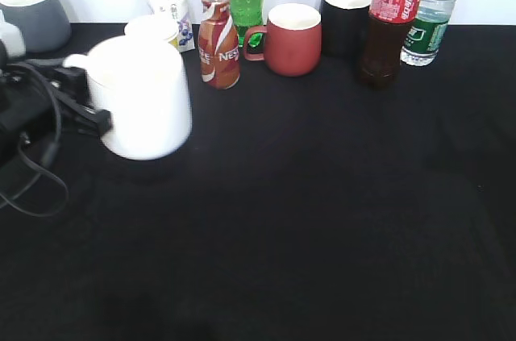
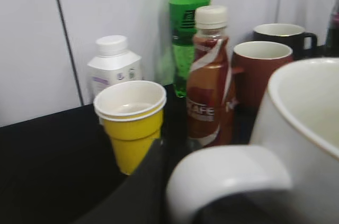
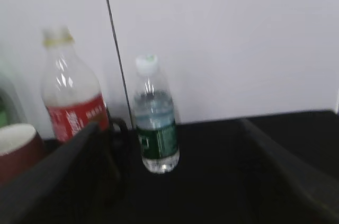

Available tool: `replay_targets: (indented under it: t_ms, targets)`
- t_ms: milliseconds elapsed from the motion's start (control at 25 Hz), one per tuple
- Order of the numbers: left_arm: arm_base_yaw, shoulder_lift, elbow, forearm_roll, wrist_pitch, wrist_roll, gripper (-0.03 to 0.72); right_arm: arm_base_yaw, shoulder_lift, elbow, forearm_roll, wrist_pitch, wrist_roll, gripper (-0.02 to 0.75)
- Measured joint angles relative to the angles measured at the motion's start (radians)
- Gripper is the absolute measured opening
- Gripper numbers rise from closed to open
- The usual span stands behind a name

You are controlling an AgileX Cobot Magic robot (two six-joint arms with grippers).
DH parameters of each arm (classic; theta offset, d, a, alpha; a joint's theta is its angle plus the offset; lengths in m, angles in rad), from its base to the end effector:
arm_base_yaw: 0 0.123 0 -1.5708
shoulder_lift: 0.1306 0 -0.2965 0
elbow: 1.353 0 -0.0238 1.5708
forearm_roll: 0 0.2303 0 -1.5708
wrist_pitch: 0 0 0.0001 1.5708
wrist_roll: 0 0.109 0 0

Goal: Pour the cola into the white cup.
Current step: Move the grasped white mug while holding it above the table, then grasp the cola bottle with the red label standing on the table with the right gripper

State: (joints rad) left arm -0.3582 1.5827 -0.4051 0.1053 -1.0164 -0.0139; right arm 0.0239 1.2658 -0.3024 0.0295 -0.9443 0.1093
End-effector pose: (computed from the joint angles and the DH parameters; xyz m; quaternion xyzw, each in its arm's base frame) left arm 0.2568 -0.1065 0.2149 0.1753 0.7123 -0.1394 0.6652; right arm 0.2230 0.0027 0.2606 0.0438 0.6813 0.0468 0.7292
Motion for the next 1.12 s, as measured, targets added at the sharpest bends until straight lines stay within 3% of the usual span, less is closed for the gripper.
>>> replay_targets:
  t_ms: [80,200,400,560,920,1040,1120]
  targets:
    - [-0.004,0.000,0.000,0.004,0.001,-0.002,0.066,0.000,0.175,-0.048,-0.063,-0.085,0.000,0.574]
    - [-0.004,0.000,0.000,0.004,0.001,-0.003,0.066,0.045,0.335,-0.137,-0.113,-0.097,0.000,0.574]
    - [-0.004,0.000,0.000,0.004,0.001,-0.003,0.065,0.242,0.515,-0.287,0.001,-0.099,-0.021,0.574]
    - [-0.004,0.000,0.000,0.004,0.001,-0.003,0.065,0.247,0.643,-0.426,0.032,-0.100,-0.022,0.652]
    - [-0.004,0.000,0.000,0.005,-0.004,-0.004,0.065,0.247,0.921,-0.719,0.051,-0.092,-0.025,0.659]
    - [-0.004,0.000,0.000,0.023,-0.004,-0.004,0.065,0.247,0.977,-0.795,0.058,-0.092,-0.032,0.632]
    - [-0.004,0.000,0.000,0.058,-0.007,-0.004,0.065,0.247,0.983,-0.805,0.063,-0.091,-0.034,0.540]
